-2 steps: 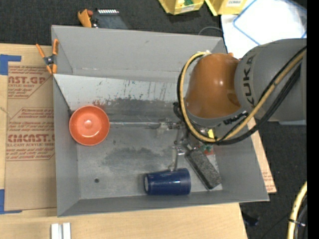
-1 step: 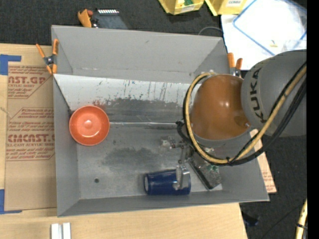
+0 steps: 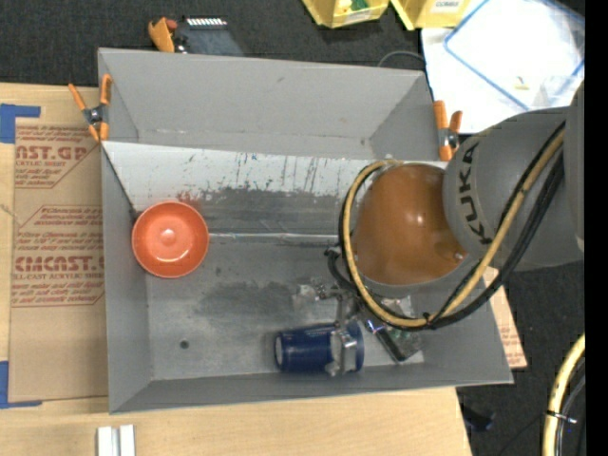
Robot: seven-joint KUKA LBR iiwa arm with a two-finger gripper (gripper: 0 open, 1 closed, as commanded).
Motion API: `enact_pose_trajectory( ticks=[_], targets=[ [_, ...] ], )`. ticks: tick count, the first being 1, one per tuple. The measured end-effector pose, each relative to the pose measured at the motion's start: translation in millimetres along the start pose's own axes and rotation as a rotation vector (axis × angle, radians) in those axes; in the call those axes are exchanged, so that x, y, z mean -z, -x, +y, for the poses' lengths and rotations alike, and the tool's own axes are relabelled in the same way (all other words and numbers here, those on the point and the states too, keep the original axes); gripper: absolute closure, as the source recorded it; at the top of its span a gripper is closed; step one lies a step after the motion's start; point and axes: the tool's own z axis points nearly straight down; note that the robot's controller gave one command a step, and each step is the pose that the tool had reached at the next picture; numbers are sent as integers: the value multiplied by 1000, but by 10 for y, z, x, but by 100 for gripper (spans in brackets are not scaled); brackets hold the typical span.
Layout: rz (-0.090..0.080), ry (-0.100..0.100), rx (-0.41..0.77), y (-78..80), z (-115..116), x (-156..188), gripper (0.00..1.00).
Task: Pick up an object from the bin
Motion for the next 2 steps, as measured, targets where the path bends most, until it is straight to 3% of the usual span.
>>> enact_pose_trajectory(
  ticks=[1, 2],
  targets=[
    [-28, -6, 135, 51, 28, -515, 0],
    [-10, -2, 71, 20, 52, -530, 100]
  ],
)
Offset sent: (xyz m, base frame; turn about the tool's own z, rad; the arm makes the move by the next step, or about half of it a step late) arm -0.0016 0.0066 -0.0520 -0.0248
